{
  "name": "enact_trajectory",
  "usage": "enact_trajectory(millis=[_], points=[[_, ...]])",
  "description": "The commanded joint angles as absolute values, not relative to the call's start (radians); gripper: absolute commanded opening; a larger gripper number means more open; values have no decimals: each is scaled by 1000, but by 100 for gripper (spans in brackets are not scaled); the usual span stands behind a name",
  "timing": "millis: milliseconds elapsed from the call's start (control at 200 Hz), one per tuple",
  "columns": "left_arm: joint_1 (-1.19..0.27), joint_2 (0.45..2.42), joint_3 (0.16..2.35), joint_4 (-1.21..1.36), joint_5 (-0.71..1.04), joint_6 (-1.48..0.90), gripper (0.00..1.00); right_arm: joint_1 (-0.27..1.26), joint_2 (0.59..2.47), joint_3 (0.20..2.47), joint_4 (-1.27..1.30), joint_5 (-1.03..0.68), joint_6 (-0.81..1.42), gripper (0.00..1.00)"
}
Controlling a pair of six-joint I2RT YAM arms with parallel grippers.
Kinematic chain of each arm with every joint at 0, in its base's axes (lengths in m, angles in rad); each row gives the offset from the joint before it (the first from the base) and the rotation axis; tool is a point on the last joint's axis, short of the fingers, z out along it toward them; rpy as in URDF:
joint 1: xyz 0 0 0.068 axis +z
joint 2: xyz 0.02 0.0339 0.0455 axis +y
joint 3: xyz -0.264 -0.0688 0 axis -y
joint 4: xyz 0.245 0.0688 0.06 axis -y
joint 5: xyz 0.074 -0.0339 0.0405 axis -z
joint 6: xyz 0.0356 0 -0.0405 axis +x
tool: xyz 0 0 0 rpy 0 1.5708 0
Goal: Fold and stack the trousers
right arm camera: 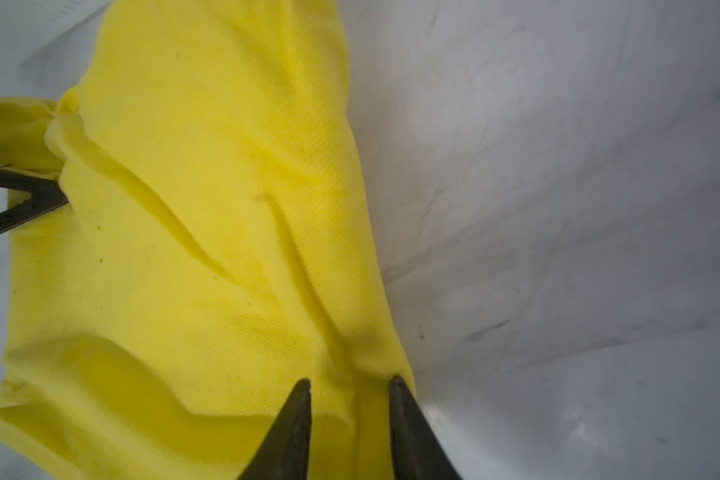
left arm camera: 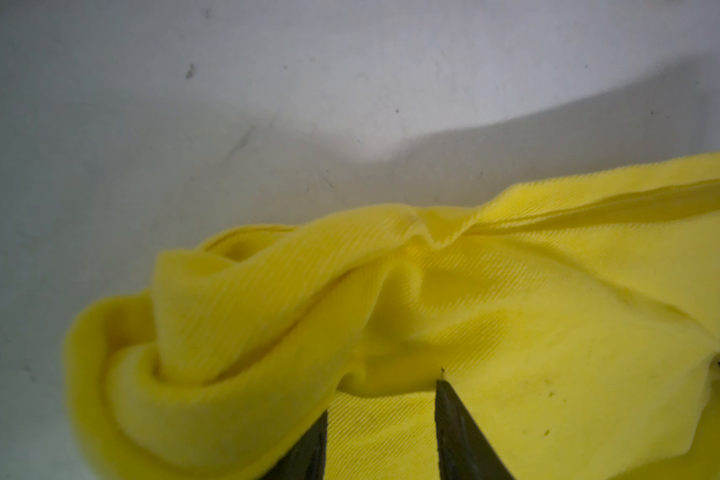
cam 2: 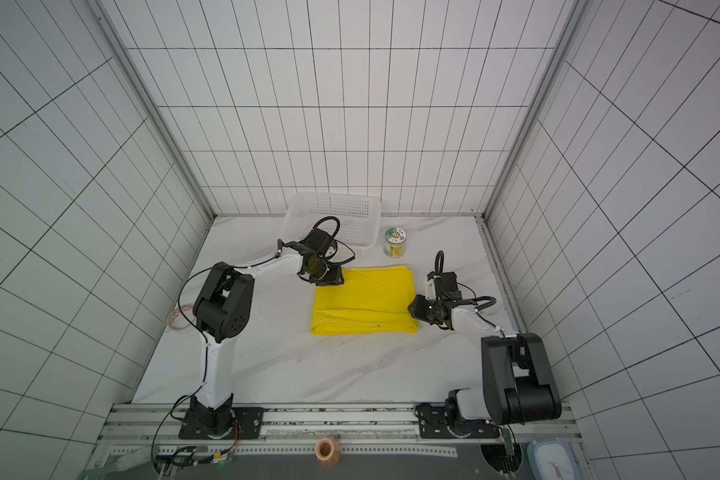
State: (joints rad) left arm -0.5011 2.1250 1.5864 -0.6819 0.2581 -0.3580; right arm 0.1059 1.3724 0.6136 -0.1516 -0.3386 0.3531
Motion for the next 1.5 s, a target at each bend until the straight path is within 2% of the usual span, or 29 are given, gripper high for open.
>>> enact_trajectory(millis=[0,275,490,610,685,710,730,945,1080,1115,1301,1426,1496], points=[[-464,2076,1577,-738,207,-306,45,114,1302,660,-196,-381,338,39],[-452,1821,1465,-763,233,-221,51,92,1170,732,-203,-371,243,67],[-358,1577,1243,-670,215,-109,62,39,1154,748,-160,-322,164,81],[-244,1465,1125,-608,181,-34,72,-8,1144,718,-91,-310,153,88],[-158,1414,1050,-509,317,-41,73,-21,1145,696,-50,-336,149,88],[-144,1405,1024,-472,351,-53,83,-23,1147,690,-42,-340,147,88],[-142,1401,1010,-452,352,-64,85,-22,1149,685,-38,-341,146,89],[-184,1473,1000,-499,350,-86,85,-23,1148,670,-36,-363,146,89],[-249,1517,966,-445,336,-146,83,-21,1139,673,-40,-378,140,90],[-265,1539,967,-431,338,-173,83,-21,1137,673,-42,-379,140,95],[-396,1657,1000,-362,322,-255,81,-20,1133,679,-45,-384,138,95],[-459,1751,1040,-382,270,-272,72,-20,1134,683,-52,-378,132,95],[-463,1785,1045,-382,263,-288,58,-19,1132,685,-62,-374,126,95]])
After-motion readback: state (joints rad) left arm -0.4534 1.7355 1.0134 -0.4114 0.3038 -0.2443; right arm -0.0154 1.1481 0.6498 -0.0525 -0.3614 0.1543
